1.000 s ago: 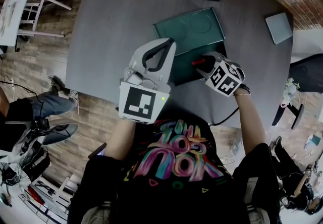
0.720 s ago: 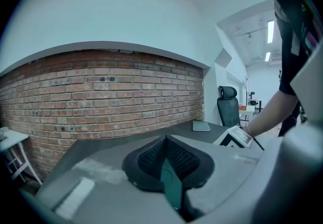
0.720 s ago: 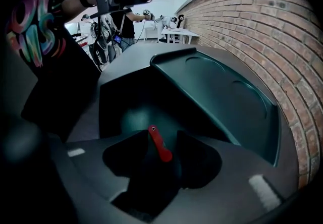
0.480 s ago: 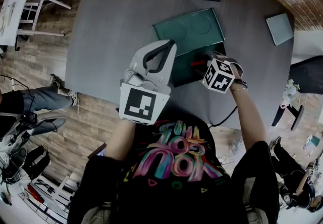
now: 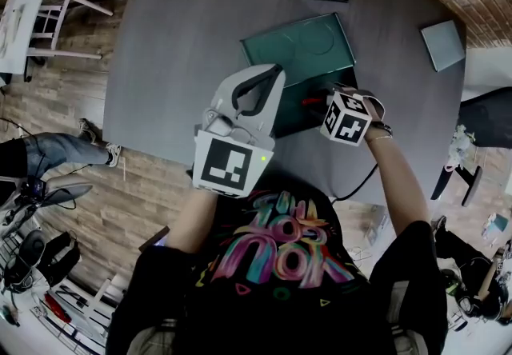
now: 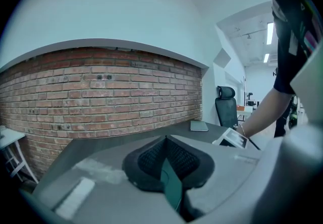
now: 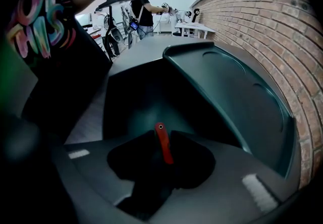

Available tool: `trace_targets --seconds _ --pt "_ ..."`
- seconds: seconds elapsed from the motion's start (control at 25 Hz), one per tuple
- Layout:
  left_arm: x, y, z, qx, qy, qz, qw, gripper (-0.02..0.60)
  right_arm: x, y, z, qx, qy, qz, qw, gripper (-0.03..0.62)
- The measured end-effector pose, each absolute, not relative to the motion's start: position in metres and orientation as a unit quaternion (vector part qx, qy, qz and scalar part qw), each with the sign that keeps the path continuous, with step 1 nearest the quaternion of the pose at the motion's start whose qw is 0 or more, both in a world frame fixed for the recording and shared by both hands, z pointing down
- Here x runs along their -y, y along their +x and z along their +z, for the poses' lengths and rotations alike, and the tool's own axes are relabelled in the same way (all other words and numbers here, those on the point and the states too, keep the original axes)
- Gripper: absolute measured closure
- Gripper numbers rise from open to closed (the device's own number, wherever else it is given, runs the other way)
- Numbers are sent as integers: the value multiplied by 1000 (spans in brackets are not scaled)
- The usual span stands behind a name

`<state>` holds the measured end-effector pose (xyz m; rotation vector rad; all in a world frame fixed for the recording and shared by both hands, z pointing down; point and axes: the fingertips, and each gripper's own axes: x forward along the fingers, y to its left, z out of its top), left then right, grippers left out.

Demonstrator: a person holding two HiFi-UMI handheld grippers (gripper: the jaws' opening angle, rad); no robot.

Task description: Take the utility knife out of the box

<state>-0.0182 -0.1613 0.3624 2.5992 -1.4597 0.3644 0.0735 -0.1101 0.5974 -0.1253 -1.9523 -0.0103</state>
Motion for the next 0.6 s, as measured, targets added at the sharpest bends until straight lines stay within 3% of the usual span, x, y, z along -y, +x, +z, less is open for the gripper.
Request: trace_targets --seconds 0.12,0.6 --pt "160 -17 362 483 864 121 68 581 105 74 598 824 -63 -7 562 534" --pt "160 -20 362 486 863 120 67 581 105 73 599 829 -53 2 557 539"
